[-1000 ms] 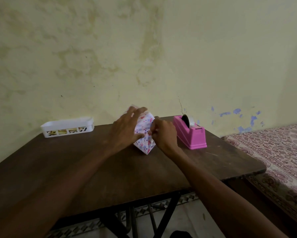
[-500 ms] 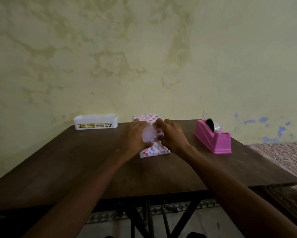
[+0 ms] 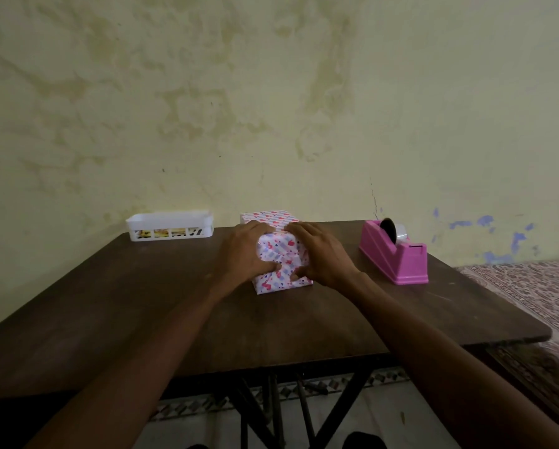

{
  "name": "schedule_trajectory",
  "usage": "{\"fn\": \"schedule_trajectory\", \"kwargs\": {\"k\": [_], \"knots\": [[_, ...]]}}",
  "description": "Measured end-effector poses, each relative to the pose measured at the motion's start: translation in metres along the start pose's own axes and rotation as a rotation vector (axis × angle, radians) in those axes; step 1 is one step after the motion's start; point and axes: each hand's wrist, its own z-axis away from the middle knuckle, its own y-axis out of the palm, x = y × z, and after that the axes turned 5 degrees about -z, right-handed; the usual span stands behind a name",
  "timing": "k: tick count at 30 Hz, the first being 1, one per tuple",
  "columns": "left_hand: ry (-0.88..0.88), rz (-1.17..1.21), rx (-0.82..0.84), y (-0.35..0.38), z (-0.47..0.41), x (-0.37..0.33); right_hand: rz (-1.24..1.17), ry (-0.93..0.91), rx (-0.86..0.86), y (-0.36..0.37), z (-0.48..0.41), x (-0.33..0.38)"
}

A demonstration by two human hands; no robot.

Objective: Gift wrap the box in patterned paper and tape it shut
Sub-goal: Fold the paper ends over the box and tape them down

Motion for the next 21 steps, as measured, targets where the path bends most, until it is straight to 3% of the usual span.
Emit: {"fn": "schedule_trajectory", "kwargs": {"k": [4,10,14,21], "knots": [[0.010,-0.033,0.022,0.001,-0.002,0.001,-0.004,0.023,-0.042,-0.002,-0.004,0.003],[0.021,-0.315,0.097,0.009,-0.002,-0.013,0.061,0.014,-0.112,-0.007,-0.006,0.004],[-0.004,-0.188,-0.003,0.009,-0.006,-0.015,0.061,0.028,-0.148,-0.008,-0.006,0.004],[-0.018,-0.012,-0.017,0.010,-0.017,-0.020,0.029,0.063,-0.125,-0.019,-0.001,-0.001]]}}
